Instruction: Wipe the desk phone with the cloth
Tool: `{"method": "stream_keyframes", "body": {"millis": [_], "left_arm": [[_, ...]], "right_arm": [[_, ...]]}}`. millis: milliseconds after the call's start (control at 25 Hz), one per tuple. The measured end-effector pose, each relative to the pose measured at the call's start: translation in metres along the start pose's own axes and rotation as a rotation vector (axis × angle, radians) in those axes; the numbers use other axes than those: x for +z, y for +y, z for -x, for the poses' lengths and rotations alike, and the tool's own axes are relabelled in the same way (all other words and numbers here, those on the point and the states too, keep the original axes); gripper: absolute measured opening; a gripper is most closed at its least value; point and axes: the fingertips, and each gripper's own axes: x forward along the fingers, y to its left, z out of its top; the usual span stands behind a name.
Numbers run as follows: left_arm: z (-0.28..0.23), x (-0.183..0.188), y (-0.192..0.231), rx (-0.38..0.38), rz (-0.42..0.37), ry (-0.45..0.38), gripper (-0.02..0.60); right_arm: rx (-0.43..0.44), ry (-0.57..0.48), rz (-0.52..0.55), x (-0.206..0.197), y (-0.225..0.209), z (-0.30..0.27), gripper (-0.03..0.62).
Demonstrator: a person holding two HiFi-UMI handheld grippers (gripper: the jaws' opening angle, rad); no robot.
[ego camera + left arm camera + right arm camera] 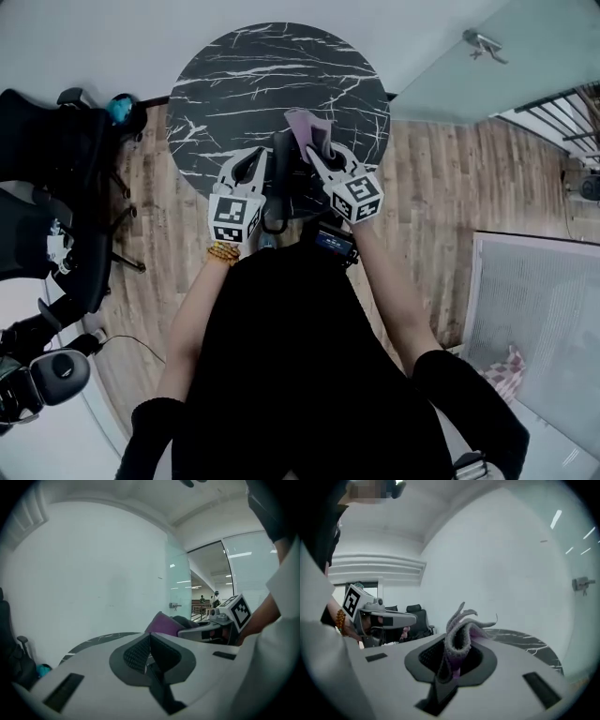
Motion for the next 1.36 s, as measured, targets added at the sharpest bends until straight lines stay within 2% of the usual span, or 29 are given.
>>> {"method": "stream_keyframes", "body": {"millis": [200,320,560,720,960,1360], "left_arm": [[-0.002,0.026,-0.013,0.0,-0.04,-0.057,0.014],[-0.002,0.028,-0.02,-0.014,-0.048,-0.063,0.014],[-0.001,0.014,-0.029,-0.054,-0.045,-0.027,0.014],[0.0,0.01,-0.025,-0.05,-0.026,-0.024,0.014],[-0.002,0.005,-0.037,-0.098,-0.028,-0.016,0.014],[0.002,0.002,-0.023,-0.1,0.007,-0.01,0.014]], "right_arm": [[-0.054,-0.107,0.064,0.035,0.026,0.007,0.055],[-0.063,-0.129,0.024,0.039,0.033,0.01,0.054],[-0.055,-0.117,-0.019,0.035,0.04,0.012,0.054],[-0.057,-0.107,-0.021,0.034,0.038,0.01,0.054],[-0.044,-0.088,-0.007,0.032,0.039,0.009,0.054],[-0.038,-0.053,-0.014,0.024,0.038,0.002,0.054]]}}
